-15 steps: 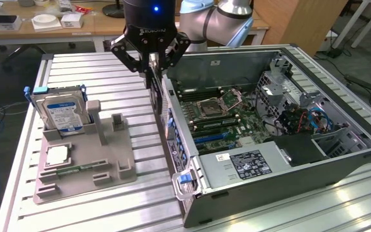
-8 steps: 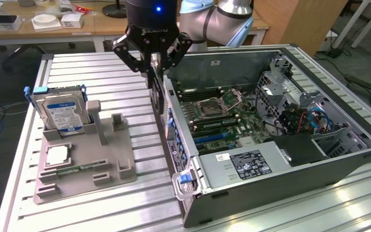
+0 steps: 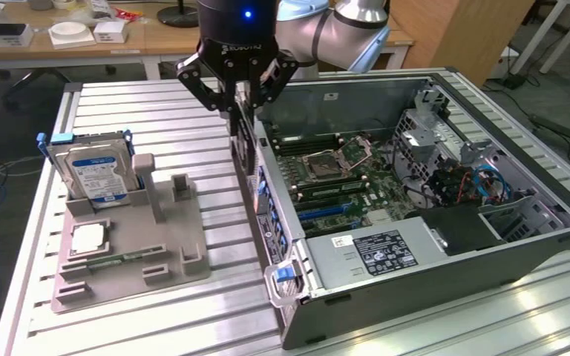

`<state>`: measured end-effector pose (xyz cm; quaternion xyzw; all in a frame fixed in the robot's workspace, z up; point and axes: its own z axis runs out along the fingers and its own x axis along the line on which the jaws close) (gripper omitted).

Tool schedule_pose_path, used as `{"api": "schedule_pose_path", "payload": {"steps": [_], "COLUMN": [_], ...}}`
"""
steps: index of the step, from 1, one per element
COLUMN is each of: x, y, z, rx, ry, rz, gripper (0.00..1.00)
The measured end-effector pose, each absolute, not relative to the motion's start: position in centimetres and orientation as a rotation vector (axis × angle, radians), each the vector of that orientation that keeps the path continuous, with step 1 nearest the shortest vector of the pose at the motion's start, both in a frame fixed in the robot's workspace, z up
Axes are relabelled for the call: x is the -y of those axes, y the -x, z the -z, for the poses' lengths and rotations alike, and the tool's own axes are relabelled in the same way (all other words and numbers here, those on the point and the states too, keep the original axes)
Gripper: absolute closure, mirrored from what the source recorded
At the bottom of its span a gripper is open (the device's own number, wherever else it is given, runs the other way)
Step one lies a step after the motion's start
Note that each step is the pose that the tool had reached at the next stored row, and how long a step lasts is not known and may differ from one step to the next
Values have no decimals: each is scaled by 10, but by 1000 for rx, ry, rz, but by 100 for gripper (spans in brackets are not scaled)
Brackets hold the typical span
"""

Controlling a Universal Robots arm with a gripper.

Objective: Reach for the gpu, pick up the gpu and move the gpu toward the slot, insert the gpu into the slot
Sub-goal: 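Pick up the gpu and move the gpu toward the slot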

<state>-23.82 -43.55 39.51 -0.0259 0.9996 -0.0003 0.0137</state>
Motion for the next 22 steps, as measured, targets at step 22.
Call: {"api": "schedule_pose_path", "payload": {"steps": [22], "x": [435], "y": [228], "z": [-395], "rx": [-3114], "ry": [81], "rz": [47], "gripper": [73]}}
